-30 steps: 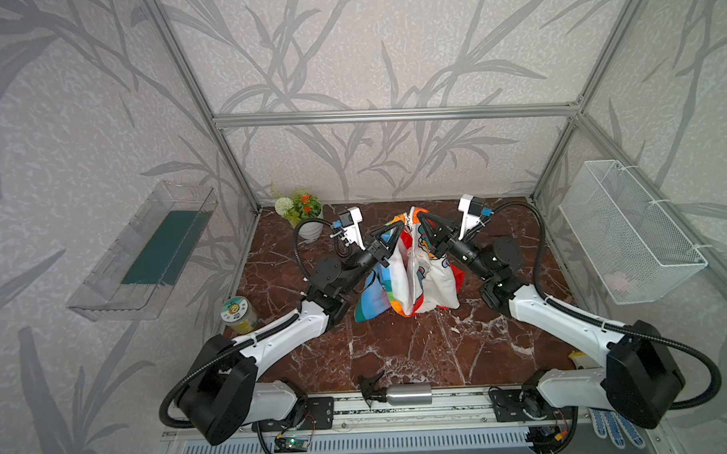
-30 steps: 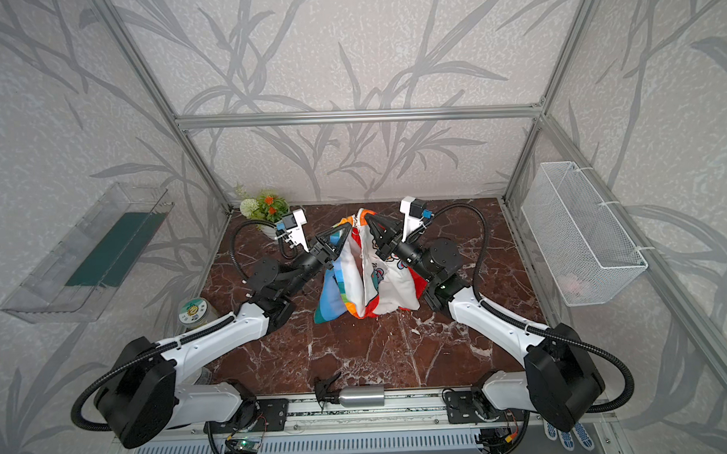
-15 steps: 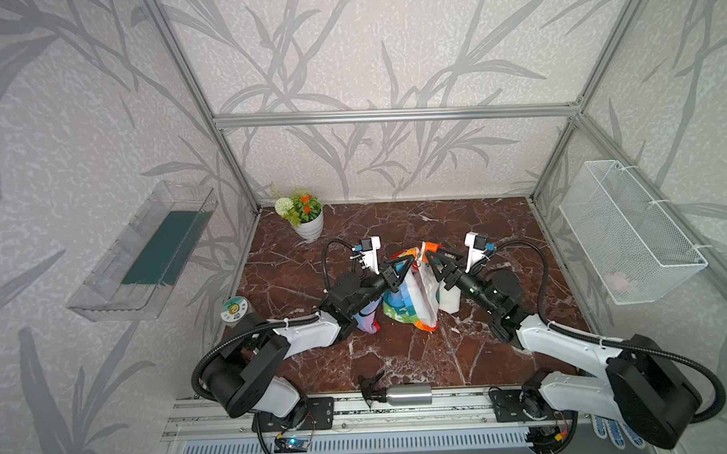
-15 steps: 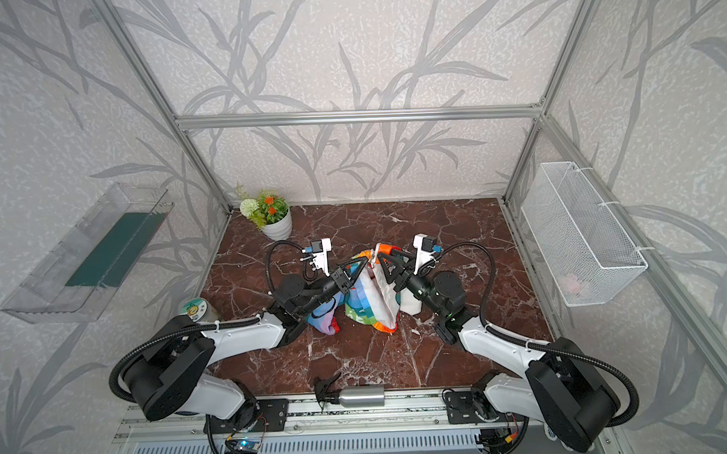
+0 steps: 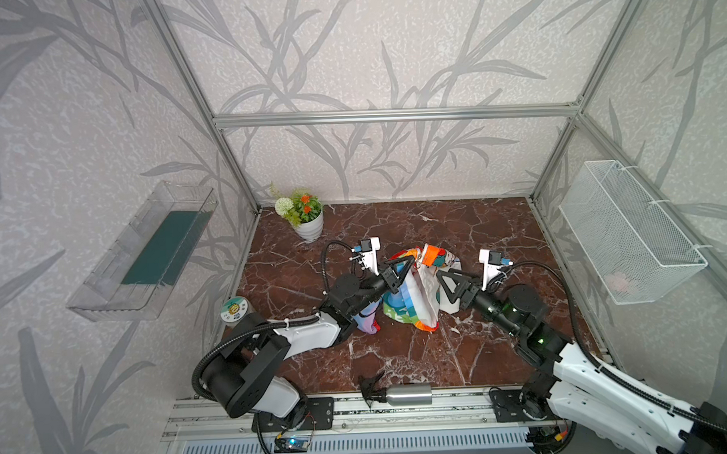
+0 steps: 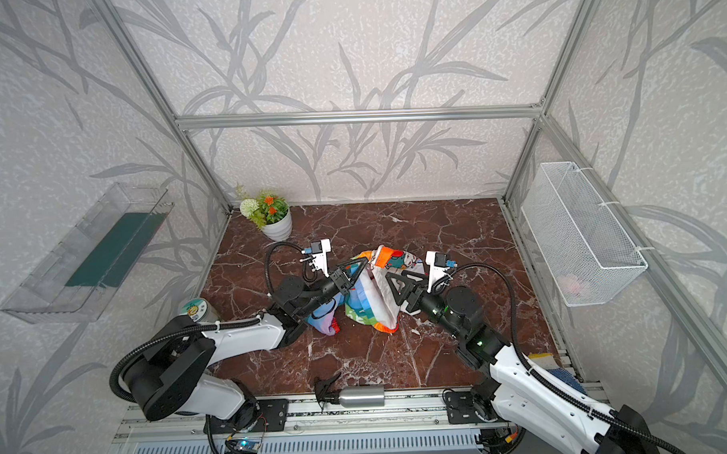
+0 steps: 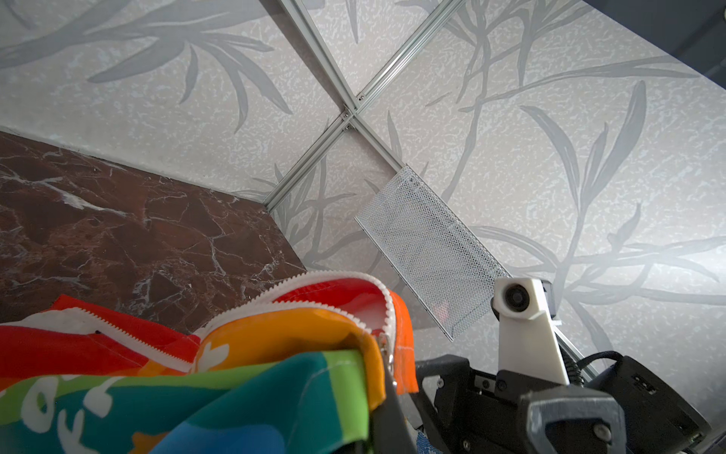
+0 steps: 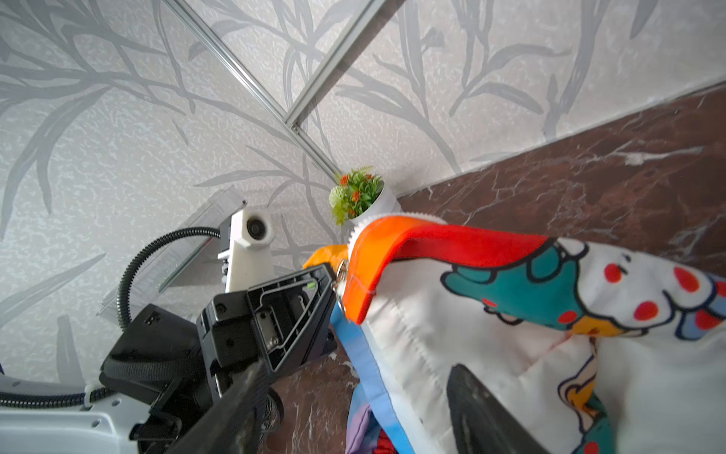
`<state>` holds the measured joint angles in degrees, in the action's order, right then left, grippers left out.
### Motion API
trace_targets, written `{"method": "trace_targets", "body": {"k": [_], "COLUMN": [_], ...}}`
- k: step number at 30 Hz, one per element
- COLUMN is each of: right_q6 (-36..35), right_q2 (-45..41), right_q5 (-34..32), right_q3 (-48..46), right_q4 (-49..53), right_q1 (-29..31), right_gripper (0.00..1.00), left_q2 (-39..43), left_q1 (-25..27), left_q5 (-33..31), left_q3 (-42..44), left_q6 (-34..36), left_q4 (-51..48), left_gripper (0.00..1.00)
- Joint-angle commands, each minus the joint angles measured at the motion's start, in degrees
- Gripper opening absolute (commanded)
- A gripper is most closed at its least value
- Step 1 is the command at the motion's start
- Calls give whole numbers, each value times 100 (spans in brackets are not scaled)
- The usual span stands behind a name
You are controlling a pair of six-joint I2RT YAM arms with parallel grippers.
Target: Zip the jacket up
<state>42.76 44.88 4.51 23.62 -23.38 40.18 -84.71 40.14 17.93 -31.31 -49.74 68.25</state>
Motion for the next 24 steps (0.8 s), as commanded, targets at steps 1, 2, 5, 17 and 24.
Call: {"method": "trace_targets", "body": {"k": [1,2,5,17,24], "right_q6": [-188,-260,-391,-833,-664], "right_q2": [236,380,794,1378,1728], "right_q5": [-100,-95,-56,-144,6], "right_q3": [205,218,235,519,617], "right_q4": [219,28,-681,-1284,-1645], "right_q1": [261,316,376,370,306], "right_gripper": [66,63,56,43,40], "left_q2": [164,181,240,314,307], "left_q1": [20,28,25,25,24], "left_q5": [62,61,44,33,32], "left_q3": [89,92,133,132,143], "left_q6": [-49,-47,-38,-54,-45], "left_q4": [279,279,279,275,296], "left_gripper": [0,0,0,0,0]}}
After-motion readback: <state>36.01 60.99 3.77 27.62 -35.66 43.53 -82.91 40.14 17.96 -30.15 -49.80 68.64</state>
